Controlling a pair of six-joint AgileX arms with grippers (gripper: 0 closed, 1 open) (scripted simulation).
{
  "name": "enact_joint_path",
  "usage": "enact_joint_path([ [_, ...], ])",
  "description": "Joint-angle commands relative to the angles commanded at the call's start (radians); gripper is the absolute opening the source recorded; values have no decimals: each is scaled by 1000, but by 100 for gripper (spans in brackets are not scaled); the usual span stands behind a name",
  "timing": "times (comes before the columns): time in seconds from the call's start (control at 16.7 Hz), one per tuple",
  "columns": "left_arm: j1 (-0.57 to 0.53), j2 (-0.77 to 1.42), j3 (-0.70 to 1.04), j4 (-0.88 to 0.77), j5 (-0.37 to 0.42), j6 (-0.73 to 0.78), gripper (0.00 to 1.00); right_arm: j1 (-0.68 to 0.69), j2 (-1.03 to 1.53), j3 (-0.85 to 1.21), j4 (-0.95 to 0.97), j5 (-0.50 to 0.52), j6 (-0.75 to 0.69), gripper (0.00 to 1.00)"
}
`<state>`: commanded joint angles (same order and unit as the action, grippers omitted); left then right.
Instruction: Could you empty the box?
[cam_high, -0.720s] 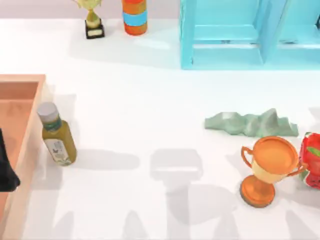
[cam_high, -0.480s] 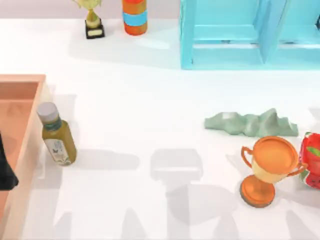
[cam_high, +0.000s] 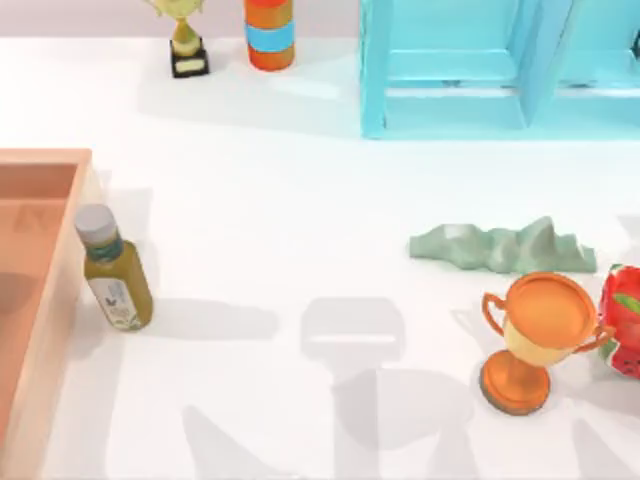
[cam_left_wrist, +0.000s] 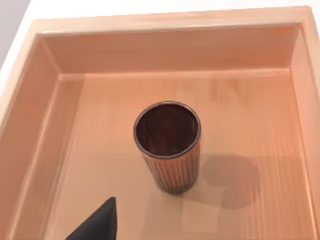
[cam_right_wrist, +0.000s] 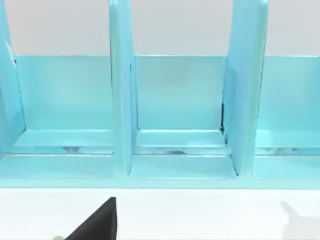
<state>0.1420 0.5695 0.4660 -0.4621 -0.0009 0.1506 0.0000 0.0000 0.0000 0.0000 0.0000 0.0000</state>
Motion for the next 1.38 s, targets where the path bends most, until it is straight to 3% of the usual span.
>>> enact_joint_path([
  [0.42, 117, 677, 454, -449, -1, 124, 100, 0, 0, 0, 0, 0, 0, 100],
  [0.72, 186, 959, 686, -677, -1, 197, 100, 0, 0, 0, 0, 0, 0, 100],
  [1.08, 205, 1013, 742, -734, -1, 217, 100, 0, 0, 0, 0, 0, 0, 100],
  [1.38, 208, 1065, 725, -662, -1, 223, 100, 0, 0, 0, 0, 0, 0, 100],
])
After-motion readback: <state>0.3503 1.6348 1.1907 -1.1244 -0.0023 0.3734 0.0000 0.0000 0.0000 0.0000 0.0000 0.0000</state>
